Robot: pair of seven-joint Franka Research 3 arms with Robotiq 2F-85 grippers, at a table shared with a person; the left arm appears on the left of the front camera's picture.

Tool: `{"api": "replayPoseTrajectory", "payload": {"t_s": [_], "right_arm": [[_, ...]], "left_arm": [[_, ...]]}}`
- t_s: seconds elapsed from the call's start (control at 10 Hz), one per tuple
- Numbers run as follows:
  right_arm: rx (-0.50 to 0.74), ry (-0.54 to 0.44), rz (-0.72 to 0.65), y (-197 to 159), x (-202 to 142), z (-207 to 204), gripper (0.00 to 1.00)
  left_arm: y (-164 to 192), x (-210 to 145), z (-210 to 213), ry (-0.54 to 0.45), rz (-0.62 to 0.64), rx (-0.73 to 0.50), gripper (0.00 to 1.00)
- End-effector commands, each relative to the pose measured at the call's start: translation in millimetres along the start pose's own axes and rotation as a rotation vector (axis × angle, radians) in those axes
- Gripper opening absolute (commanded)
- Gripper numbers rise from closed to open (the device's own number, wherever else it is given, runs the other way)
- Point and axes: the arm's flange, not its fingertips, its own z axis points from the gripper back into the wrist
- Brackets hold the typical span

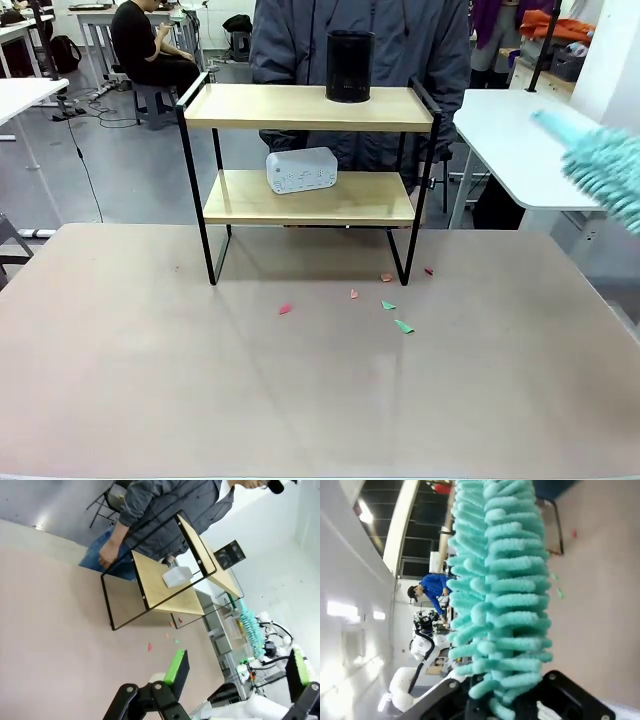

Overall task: Clean the shelf.
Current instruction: Hand the Duster back to the human.

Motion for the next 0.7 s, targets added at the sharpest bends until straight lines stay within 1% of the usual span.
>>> {"api": "replayPoseTrajectory", "payload": {"t_s": [0.0, 0.1, 0.2, 0.6], "right_arm": [[0.021, 0.058, -0.03, -25, -6, -48, 0.0], [0.012, 0.092, -0.059, -32, 0, -60, 0.0], [0.001, 0.104, -0.073, -35, 3, -69, 0.0], [-0.081, 0.11, -0.087, -28, 6, -89, 0.0]], "left_arm": [[-5, -1, 2, 0.011, 0.003, -0.007, 1.0], [-5, -1, 2, 0.011, 0.003, -0.007, 1.0], [-5, -1, 2, 0.011, 0.003, -0.007, 1.0], [-5, -1, 2, 0.011, 0.003, -0.007, 1.0]]}}
